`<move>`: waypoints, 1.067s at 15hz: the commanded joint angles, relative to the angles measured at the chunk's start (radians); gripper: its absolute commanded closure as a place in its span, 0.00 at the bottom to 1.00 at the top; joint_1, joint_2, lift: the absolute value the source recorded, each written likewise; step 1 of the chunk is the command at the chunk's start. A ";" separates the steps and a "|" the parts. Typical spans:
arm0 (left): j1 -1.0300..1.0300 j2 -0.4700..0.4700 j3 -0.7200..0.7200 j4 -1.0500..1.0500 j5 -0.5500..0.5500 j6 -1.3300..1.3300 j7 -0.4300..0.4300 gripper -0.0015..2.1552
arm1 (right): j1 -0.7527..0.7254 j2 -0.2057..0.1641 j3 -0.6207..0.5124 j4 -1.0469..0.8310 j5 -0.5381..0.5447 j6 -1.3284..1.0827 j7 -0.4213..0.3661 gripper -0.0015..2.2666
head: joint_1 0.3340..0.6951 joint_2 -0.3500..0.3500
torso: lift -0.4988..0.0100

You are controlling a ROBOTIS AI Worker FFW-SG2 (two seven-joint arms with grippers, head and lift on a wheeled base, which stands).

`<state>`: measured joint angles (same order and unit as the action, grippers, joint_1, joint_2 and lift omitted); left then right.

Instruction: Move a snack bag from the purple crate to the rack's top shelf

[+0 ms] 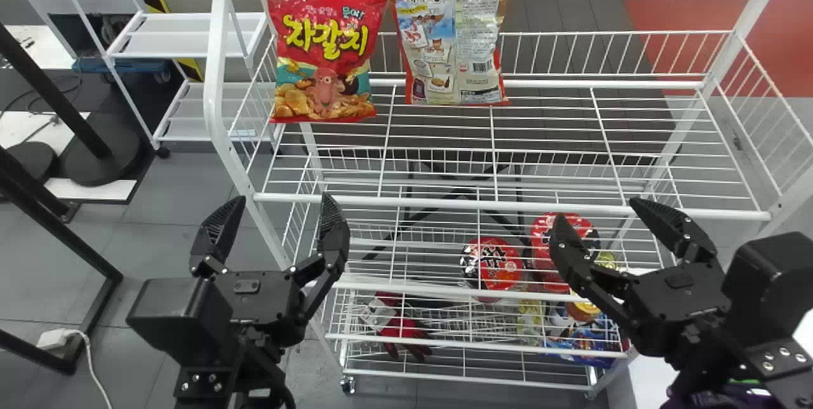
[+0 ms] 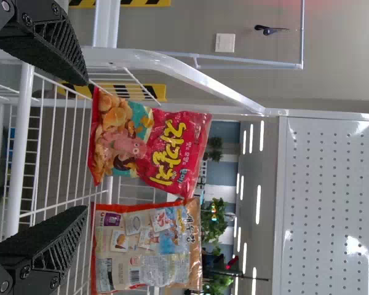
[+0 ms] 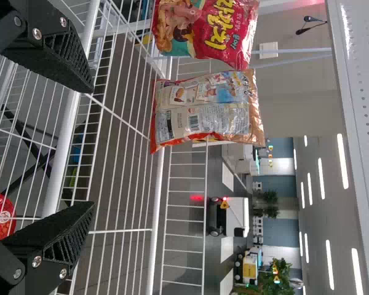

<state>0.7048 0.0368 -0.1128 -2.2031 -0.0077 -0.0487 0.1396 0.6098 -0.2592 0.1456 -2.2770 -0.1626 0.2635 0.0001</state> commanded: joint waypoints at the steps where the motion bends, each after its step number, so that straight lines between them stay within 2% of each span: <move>1: 0.005 0.000 -0.001 -0.003 0.000 -0.004 0.002 0.04 | 0.008 0.000 -0.003 -0.001 0.000 -0.003 0.003 0.08 | 1.00 0.61 | 0.83; 16: 0.018 0.000 -0.002 -0.001 0.000 -0.016 0.005 0.04 | 0.016 -0.008 -0.008 -0.004 -0.003 0.021 0.020 0.08 | 1.00 0.61 | 0.71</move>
<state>0.7225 0.0368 -0.1150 -2.2047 -0.0077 -0.0651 0.1442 0.6263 -0.2663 0.1390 -2.2808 -0.1656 0.2814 0.0208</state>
